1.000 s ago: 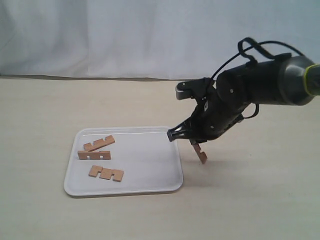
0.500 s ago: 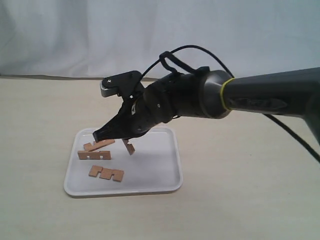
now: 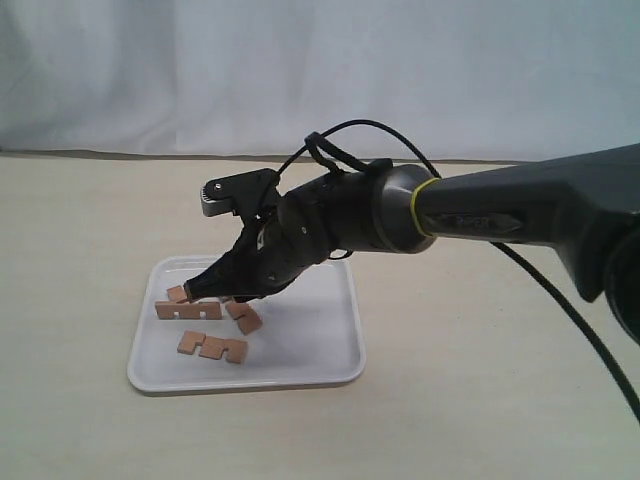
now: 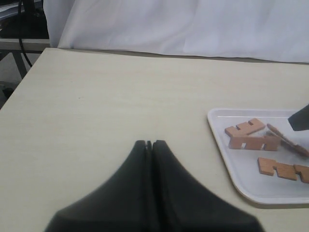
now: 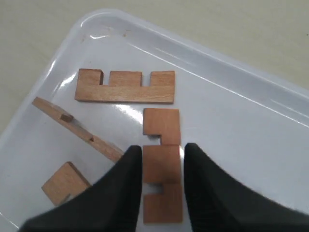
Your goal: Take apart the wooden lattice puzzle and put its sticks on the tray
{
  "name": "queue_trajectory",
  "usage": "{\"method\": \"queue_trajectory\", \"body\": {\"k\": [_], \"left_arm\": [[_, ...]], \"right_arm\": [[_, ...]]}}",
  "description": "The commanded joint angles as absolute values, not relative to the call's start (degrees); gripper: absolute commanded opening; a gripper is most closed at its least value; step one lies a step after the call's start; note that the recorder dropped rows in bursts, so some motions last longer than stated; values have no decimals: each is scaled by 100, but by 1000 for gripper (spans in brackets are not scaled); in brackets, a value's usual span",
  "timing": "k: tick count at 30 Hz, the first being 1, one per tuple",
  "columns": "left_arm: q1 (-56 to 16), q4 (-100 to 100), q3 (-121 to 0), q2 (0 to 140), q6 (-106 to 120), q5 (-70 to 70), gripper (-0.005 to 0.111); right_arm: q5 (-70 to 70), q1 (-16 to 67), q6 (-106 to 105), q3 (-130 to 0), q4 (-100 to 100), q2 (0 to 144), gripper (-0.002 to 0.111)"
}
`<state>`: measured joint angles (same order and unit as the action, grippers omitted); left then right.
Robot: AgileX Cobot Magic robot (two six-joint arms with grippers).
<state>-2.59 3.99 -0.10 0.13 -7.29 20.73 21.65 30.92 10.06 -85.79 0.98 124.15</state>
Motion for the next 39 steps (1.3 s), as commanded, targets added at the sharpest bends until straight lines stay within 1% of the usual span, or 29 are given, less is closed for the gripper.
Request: {"method": "queue_trajectory", "body": {"k": [1,6,9,10,11,14,16,20,24,25,27,28,29,32,33,34,39], "left_arm": [[-269,395,0,0,-757,2038,0],[-269,395,0,0,-757,2038,0],[-269,395,0,0,-757,2038,0],[-269,395,0,0,-757,2038,0],[-269,395,0,0,-757,2038,0],[-269,395,0,0,-757,2038,0],[-269,395,0,0,-757,2038,0],[-269,384,0,0,-757,2025,0],[-269,384,0,0,-757,2025,0],[-269,384,0,0,-757,2025,0],[-269,384,0,0,-757,2025,0],[-269,384,0,0,-757,2025,0],[-269,384,0,0,-757,2025,0],[-269,384,0,0,-757,2025,0],[-269,384,0,0,-757,2025,0],[-269,384,0,0,-757,2025,0],[-269,384,0,0,-757,2025,0]], "right_arm": [[2455,3078,956,-8658,69,12004,39],[3482,3078,360,-8909,-207,11438,38],[4226,3065,206,-8914,-929,11232,38],[4480,3065,206,-8914,-1216,11219,35],[4830,3052,206,-8914,-1543,11219,29],[5477,2858,206,-8802,-1788,11219,5],[5585,2606,206,-8691,-1463,11205,4],[5191,1993,-226,-8164,-427,11050,4],[4933,1284,-280,-7589,-302,10731,4],[5043,830,-210,-7437,-302,10498,4],[5140,374,-133,-7323,-302,10234,4],[5165,-95,-59,-7198,-302,9882,4],[5110,-558,0,-7030,-302,9578,4],[4725,-1404,137,-6573,-302,8841,4],[4596,-1563,137,-6390,-302,8615,4],[4187,-1712,361,-6062,-302,8260,4],[2300,-1715,628,-4473,-145,6691,4]]}}
